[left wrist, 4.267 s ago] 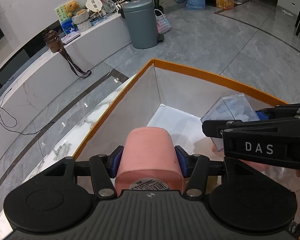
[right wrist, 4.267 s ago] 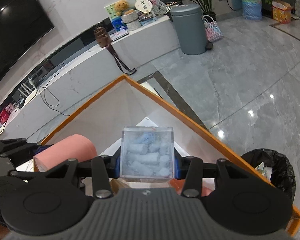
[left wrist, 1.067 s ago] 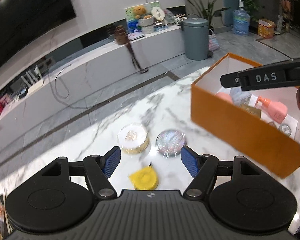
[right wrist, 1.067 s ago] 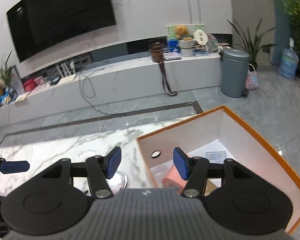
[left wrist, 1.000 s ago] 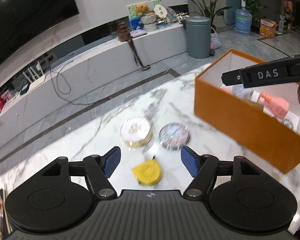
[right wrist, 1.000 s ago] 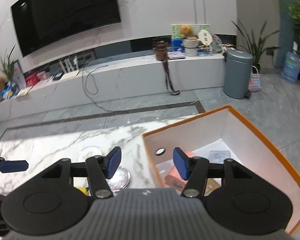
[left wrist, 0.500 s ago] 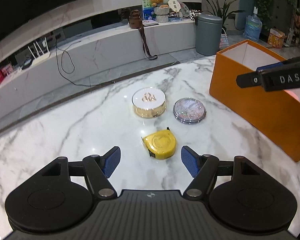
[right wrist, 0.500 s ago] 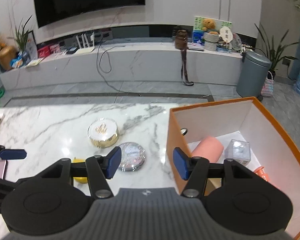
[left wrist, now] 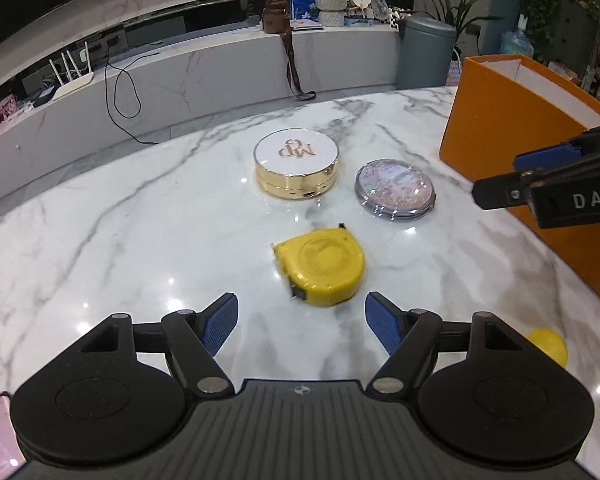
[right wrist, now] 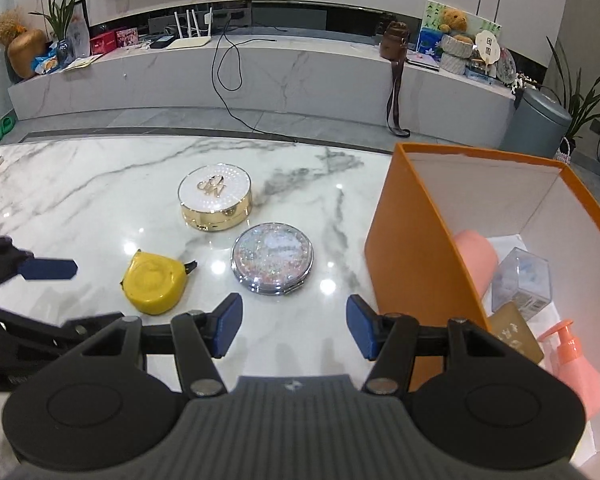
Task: Organize rigid objects
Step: 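Grasp the yellow tape measure with left tool while right tool grasps glittery compact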
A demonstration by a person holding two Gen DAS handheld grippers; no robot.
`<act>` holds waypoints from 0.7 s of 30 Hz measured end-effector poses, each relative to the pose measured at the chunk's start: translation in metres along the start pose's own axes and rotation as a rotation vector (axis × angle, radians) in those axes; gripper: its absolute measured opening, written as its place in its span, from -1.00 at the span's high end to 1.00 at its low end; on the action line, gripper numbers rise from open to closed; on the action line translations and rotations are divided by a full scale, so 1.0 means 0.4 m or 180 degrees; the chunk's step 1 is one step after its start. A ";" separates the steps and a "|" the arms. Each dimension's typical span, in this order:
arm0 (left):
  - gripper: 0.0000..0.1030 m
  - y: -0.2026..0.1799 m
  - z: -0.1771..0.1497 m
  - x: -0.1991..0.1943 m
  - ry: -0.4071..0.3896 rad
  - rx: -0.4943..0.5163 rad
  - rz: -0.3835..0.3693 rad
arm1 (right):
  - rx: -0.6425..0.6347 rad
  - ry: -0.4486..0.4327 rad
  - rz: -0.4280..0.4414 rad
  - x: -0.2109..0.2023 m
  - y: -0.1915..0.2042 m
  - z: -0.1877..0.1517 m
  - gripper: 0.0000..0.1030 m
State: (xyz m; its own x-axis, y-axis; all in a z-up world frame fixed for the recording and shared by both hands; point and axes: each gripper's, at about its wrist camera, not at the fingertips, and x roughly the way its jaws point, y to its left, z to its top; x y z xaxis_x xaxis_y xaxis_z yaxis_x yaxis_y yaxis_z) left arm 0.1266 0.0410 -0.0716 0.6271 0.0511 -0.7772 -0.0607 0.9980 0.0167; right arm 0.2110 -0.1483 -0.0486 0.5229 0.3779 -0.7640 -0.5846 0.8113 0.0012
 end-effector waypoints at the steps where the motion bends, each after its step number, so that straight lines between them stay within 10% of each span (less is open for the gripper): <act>1: -0.67 -0.002 0.001 0.004 -0.0025 -0.0030 -0.0011 | 0.0019 -0.0001 0.0002 0.003 -0.002 0.001 -0.12; 21: -0.66 -0.019 0.014 0.089 -0.0223 -0.0096 0.0032 | 0.0158 0.0137 0.0065 0.101 -0.004 0.011 -0.13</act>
State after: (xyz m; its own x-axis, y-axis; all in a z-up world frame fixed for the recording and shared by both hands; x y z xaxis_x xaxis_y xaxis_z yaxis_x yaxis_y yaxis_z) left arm 0.1537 0.0354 -0.0957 0.6791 0.0647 -0.7312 -0.0900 0.9959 0.0045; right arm 0.2358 -0.1325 -0.0766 0.4834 0.3761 -0.7905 -0.5630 0.8250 0.0482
